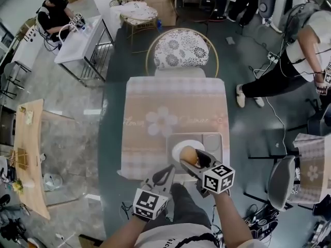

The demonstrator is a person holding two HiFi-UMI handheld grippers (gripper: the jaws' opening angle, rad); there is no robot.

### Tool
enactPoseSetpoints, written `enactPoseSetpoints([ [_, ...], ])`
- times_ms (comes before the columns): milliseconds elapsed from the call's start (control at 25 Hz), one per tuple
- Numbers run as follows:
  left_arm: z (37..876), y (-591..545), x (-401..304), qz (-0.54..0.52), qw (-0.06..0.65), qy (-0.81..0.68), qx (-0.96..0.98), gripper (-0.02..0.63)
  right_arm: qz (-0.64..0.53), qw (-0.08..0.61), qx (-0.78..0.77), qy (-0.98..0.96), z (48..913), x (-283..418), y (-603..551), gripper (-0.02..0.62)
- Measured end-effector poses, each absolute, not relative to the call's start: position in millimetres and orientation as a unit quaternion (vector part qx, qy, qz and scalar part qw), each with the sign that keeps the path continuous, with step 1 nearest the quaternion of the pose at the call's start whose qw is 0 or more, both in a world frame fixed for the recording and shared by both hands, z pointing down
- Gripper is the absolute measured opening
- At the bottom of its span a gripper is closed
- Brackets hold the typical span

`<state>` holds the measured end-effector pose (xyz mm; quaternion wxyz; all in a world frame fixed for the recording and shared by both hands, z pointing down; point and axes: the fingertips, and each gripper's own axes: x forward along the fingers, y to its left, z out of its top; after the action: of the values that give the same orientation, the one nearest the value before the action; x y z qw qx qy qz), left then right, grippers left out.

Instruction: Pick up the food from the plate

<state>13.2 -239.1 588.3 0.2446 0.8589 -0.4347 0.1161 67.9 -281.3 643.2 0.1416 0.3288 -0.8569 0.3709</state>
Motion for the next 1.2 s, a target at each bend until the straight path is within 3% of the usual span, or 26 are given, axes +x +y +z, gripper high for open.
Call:
enactPoseSetpoints([
  [400, 531.6, -190.1, -8.9, 0.099, 0.227, -0.421, 0.873, 0.005, 0.315, 0.041, 0.361, -0.877, 534.6, 43.3, -234.7, 0.304],
  [1200, 407.3, -131.1, -59.8, 0.001, 0.168, -0.428, 0.888, 0.005, 0.194, -0.024, 0.381, -0.904, 404.0, -9.0, -143.1, 0.304],
])
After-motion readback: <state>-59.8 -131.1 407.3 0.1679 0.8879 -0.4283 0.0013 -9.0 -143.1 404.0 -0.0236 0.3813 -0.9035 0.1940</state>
